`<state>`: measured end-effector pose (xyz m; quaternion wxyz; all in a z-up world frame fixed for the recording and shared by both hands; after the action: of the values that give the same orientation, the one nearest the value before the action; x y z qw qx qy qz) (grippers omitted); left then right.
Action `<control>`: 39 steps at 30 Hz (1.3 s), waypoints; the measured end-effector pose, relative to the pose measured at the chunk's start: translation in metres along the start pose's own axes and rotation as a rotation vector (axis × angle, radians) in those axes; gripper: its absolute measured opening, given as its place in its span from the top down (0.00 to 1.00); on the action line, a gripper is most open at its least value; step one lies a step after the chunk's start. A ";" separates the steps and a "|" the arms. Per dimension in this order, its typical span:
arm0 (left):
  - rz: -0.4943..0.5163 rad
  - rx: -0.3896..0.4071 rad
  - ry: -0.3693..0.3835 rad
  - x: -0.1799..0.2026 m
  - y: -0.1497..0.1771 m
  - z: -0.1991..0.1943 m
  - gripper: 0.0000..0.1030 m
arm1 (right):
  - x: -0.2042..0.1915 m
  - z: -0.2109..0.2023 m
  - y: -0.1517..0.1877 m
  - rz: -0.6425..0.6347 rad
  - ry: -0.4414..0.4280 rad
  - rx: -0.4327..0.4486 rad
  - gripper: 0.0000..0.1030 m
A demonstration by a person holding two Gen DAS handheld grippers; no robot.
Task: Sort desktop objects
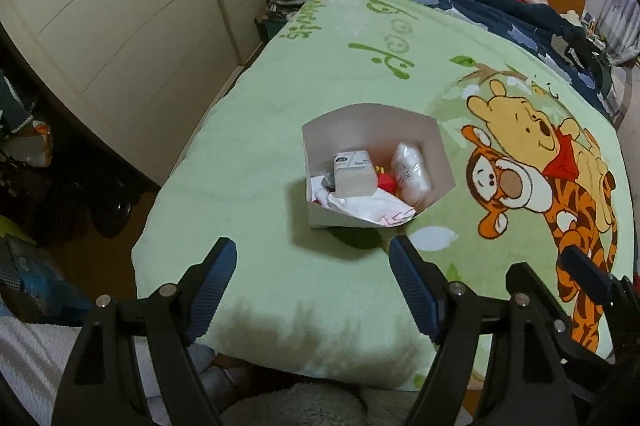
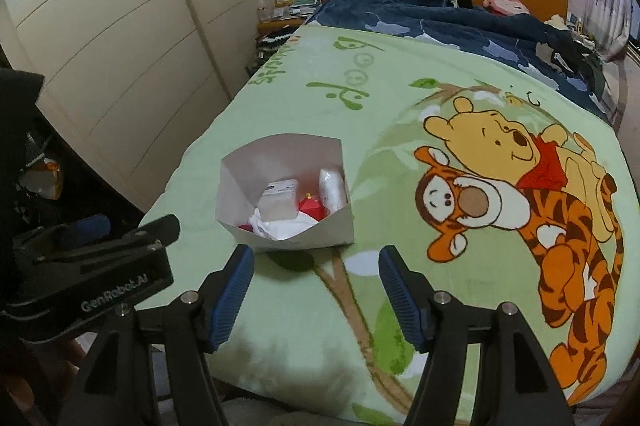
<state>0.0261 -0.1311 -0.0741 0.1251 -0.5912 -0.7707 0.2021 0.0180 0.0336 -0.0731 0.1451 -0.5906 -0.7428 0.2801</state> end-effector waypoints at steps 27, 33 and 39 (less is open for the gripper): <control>0.073 0.038 0.030 0.035 -0.009 -0.012 0.23 | 0.030 -0.016 -0.001 0.027 0.071 0.030 0.35; 0.076 0.037 0.028 0.037 -0.009 -0.012 0.23 | 0.035 -0.019 0.002 0.024 0.064 0.028 0.35; 0.077 0.034 0.024 0.038 -0.010 -0.010 0.23 | 0.043 -0.024 0.005 0.013 0.051 0.025 0.35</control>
<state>0.0120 -0.0950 -0.0624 0.1367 -0.6205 -0.7424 0.2126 0.0237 0.0816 -0.0621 0.1695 -0.6006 -0.7313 0.2751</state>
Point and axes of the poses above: each gripper's, at about its wrist camera, not at the fingertips, and z roughly the way its jaws point, x to its right, y to its underside, the point moved 3 cm from there along z, roughly the way its jaws point, and after that the axes turned 3 degrees about x, right-handed, at the moved point
